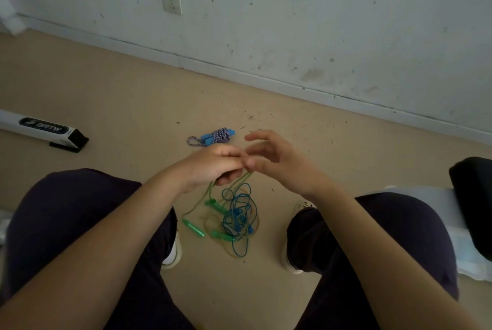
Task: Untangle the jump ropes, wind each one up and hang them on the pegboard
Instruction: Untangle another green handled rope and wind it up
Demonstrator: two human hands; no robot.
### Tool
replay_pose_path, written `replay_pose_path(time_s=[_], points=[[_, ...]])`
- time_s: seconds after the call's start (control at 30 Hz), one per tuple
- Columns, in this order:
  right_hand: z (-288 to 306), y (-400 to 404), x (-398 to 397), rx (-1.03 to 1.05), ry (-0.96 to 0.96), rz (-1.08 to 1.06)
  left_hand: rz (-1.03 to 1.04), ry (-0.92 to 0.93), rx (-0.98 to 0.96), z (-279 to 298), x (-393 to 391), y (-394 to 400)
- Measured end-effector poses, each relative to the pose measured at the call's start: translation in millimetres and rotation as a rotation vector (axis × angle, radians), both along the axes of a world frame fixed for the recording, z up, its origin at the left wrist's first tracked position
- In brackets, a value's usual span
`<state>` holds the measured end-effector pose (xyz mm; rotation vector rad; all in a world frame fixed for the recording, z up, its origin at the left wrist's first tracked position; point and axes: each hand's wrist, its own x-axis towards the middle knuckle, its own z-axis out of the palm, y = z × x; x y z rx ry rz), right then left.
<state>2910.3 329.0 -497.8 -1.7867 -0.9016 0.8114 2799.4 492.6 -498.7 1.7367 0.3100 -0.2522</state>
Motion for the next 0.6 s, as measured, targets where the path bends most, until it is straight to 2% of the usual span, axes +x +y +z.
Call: replay_pose_path(time_s=[0.03, 0.17, 0.3, 0.37, 0.47, 0.6], points=[[0.4, 1.0, -1.6, 0.006, 0.033, 0.023, -0.007, -0.014, 0.007, 1.2, 0.0, -1.3], [4.4, 2.1, 0.1, -0.086, -0.078, -0.048, 0.083, -0.041, 0.081, 3.3, 0.0, 9.5], [8.5, -4.5, 15.3, -0.023, -0.202, -0.398, 0.244, -0.094, 0.109, 3.9, -0.5, 26.8], [10.7, -9.1, 21.6, -0.018, -0.130, -0.483, 0.319, -0.130, 0.086, 3.5, -0.8, 31.0], [13.4, -7.8, 14.7, -0.010, 0.023, -0.255, 0.211, -0.164, 0.015, 4.4, -2.9, 24.7], [4.0, 0.1, -2.2, -0.008, 0.081, -0.005, 0.051, -0.114, -0.058, 3.0, -2.7, 3.7]])
